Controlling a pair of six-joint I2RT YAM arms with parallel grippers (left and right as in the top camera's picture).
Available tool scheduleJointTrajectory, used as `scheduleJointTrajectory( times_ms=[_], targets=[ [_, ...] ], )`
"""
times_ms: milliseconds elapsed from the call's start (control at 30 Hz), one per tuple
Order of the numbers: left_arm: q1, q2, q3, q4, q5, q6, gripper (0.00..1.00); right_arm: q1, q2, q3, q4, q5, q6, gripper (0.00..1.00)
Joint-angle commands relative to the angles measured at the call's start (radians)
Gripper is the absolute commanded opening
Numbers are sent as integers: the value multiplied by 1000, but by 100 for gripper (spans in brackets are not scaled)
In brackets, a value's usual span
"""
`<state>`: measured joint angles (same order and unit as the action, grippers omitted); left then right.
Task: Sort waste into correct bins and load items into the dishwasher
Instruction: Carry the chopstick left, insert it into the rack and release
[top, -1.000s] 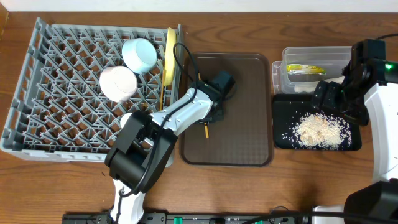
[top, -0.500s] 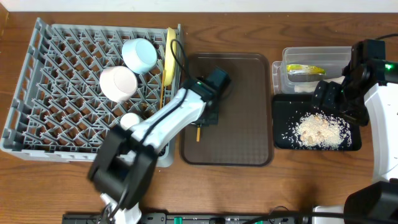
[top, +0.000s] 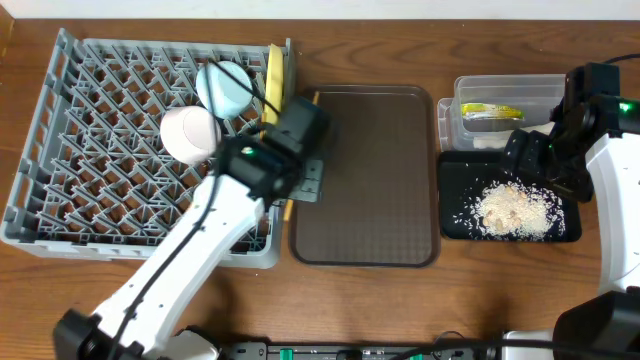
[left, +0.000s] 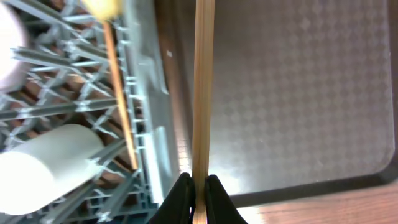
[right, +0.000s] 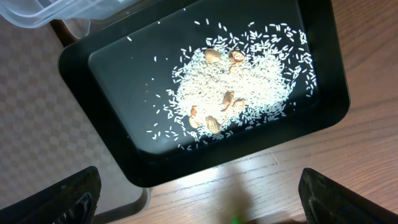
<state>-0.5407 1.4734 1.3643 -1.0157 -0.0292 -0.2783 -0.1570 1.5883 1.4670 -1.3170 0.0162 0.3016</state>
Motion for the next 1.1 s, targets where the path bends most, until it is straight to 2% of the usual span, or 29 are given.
scheduleJointTrajectory(
  times_ms=[0,333,600,967,1067],
  targets=[
    [67,-40,-3,-12,-8,46,8,-19,-20,5,0,2,-11,99],
    [236,-42,-6,-4,-3,85,8,-19,-20,5,0,2,-11,99],
    [249,10,-32,19,-4,106,8,-19,-20,5,0,2,-11,99],
    [250,205,-33,68,-5,110,8,-19,-20,5,-4,2,-11,99],
    [250,231,-33,79,-4,110,15,-19,-20,5,-5,2,-11,99]
  ],
)
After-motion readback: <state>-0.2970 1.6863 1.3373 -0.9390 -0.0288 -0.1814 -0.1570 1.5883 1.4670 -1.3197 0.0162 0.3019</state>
